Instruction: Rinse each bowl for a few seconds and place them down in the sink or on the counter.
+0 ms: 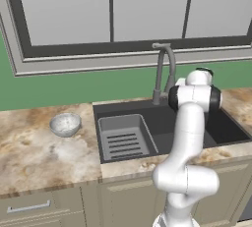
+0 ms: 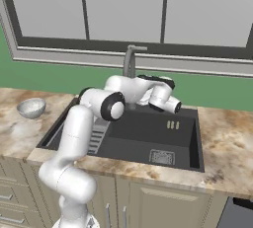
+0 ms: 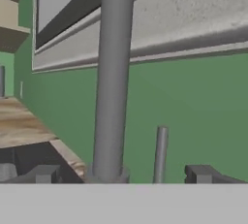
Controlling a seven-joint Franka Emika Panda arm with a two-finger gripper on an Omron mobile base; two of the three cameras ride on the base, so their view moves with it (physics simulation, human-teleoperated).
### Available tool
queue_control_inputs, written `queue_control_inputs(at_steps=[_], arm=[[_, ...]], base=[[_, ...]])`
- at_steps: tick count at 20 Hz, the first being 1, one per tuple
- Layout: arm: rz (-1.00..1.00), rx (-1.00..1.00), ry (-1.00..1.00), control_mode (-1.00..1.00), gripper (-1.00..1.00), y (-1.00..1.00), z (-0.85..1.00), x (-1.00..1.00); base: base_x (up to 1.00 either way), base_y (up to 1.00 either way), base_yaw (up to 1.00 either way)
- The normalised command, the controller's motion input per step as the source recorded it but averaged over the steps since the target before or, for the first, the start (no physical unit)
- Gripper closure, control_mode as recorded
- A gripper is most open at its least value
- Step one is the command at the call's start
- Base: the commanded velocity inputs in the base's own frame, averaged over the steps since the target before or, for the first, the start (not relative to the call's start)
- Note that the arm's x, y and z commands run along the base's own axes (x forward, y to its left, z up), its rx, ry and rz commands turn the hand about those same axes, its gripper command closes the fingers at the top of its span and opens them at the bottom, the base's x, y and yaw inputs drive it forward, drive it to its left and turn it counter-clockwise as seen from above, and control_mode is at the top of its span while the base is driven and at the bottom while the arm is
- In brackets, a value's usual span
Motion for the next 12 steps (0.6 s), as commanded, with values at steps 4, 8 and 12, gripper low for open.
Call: queue_control_inputs(at_steps=[4, 8, 12], arm=[[0.0, 0.0, 0.1, -1.0, -1.0, -0.13, -0.29, 0.48], [0.0, 0.0, 0.02, -1.0, -1.0, 0.0, -0.08, 0.43], [0.0, 0.0, 0.02, -1.0, -1.0, -0.06, -0.01, 0.38]], base=[[0.0, 0.0, 0.0], [0.0, 0.0, 0.0], [0.0, 0.0, 0.0]])
